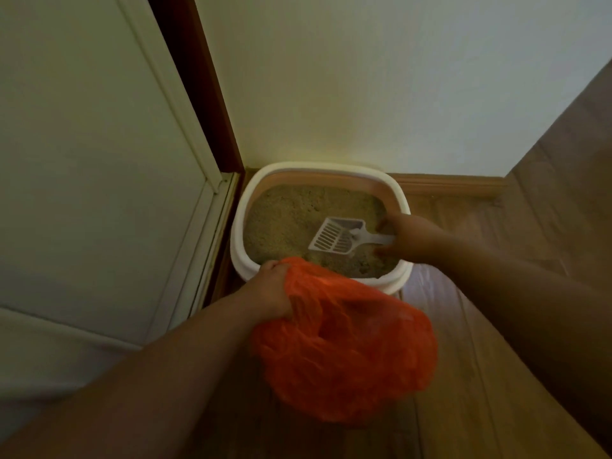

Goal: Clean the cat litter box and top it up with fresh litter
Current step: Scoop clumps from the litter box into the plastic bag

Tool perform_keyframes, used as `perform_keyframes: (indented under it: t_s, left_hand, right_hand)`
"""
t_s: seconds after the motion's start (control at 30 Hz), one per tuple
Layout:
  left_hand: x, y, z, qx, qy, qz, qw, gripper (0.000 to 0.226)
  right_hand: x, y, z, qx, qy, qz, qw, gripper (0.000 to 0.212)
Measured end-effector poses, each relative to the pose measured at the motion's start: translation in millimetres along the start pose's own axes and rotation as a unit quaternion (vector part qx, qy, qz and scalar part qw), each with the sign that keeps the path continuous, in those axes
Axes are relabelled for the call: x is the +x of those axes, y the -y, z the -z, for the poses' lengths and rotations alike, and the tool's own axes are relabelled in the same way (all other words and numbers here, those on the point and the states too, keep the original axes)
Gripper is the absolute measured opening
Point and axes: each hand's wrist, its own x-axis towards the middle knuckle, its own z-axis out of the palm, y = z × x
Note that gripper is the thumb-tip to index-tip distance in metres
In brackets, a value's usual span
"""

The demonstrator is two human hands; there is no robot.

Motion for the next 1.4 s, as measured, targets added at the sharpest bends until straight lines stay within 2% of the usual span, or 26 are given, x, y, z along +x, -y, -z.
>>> perform_keyframes:
  t_s: [0.1,0.23,0.37,0.57,0.7,0.83,1.2,1.4]
  left_hand:
    - [7,-8,-2,-0.005,-0.012,-0.007,1.000,0.099]
    - [29,-15,-12,0.005,-0.010,-0.025,1.000,0.100]
    - [23,-14,-19,-0.019,-0.020,-0.021,0.999,0.099]
    - [5,7,-19,0.022,-0.023,-0.014,0.999,0.085]
    - [17,8,-4,0.057,-0.027,-0.022,0.998,0.086]
    - [25,13,-2,0.054,-0.043,-0.012,0.998,0.098]
    - [40,24,-10,0.066,-0.006,-0.002,0.998,0.108]
    - [40,29,-7,0.072,0.002,-0.004,0.997,0.109]
  right_hand:
    - [27,5,5,0.028,-0.002,0.022,0.999,0.048]
    - [52,-14,-6,0.006,-0.012,0.068,0.998,0.036]
    - [62,-48,-10,-0.035,0.034,0.079,0.996,0.028]
    - [84,-74,-15,-0.076,0.099,0.090,0.988,0.031]
    - [91,-80,-11,-0.115,0.105,0.103,0.983,0.031]
    - [89,-83,-7,-0.127,0.086,0.097,0.983,0.030]
    - [84,-70,-36,-0.145,0.073,0.089,0.983,0.030]
    - [89,-50,-56,-0.144,0.065,0.090,0.983,0.023]
